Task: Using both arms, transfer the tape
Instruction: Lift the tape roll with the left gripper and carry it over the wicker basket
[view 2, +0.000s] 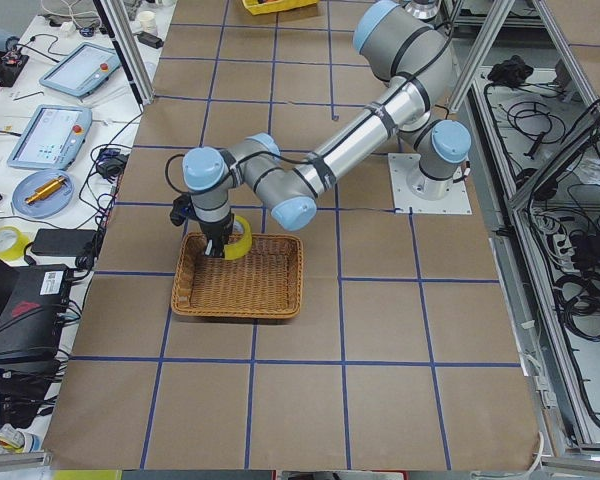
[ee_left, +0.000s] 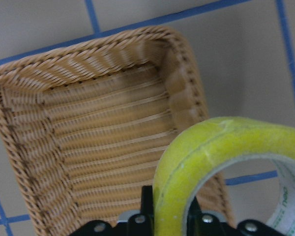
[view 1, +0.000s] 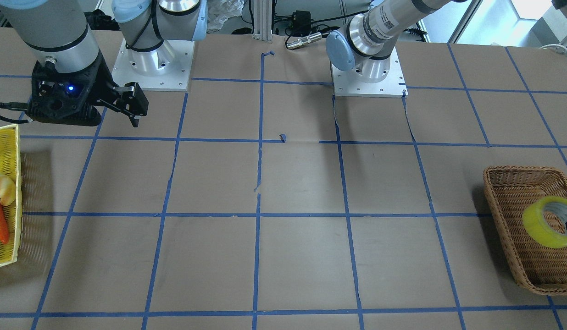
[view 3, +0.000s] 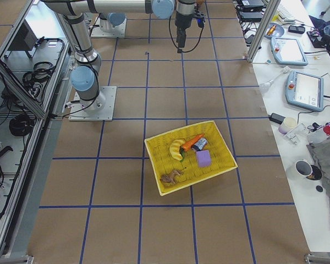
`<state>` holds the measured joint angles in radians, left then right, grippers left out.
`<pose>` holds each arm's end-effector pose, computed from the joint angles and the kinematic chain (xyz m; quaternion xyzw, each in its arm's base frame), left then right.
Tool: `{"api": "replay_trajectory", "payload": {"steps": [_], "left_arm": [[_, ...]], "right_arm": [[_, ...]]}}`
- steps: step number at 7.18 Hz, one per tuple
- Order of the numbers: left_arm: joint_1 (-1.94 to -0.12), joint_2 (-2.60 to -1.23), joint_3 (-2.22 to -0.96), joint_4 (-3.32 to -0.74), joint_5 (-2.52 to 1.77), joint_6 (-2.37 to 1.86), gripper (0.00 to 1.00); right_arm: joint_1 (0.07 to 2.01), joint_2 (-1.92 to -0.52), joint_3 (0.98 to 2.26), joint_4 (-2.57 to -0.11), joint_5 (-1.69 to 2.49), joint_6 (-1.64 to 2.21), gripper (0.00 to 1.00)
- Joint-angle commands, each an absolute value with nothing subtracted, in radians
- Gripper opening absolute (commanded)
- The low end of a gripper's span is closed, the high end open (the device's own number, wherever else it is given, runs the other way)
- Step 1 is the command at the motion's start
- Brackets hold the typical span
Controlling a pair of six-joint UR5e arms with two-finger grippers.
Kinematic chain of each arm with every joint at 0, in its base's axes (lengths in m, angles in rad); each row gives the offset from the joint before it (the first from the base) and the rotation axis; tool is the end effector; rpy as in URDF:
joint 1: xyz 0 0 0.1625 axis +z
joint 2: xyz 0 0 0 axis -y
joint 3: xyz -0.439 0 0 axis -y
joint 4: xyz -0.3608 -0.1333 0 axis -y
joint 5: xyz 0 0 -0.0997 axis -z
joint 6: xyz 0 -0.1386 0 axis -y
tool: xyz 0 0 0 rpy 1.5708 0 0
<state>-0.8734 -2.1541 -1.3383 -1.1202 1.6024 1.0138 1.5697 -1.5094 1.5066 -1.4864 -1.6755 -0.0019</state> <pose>0.3466 -0.6145 0.2770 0.1565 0.9863 -0.0208 0.0480 0.1183 -0.4760 0.4562 0.0025 -0.9978 -0.0408 0.0522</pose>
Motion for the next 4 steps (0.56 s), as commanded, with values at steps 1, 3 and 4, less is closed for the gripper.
{"api": "replay_trajectory", "payload": {"steps": [1,3,4], "left_arm": [[-0.831,-2.239,-1.341,-1.046,1.536,1.071,0.0],[-0.831,-2.255,-1.35,-1.046,1.525,1.065,0.47],[-0.831,-2.234,-1.351,-1.057,1.487,1.021,0.99]], "right_arm": [[1.569,-1.509,1.506,-1.486,-1.61,-0.006,1.0],[1.565,-1.516,1.506,-1.486,-1.594,-0.069,1.0],[1.563,-1.516,1.505,-1.486,-1.601,-0.086,1.0]]}}
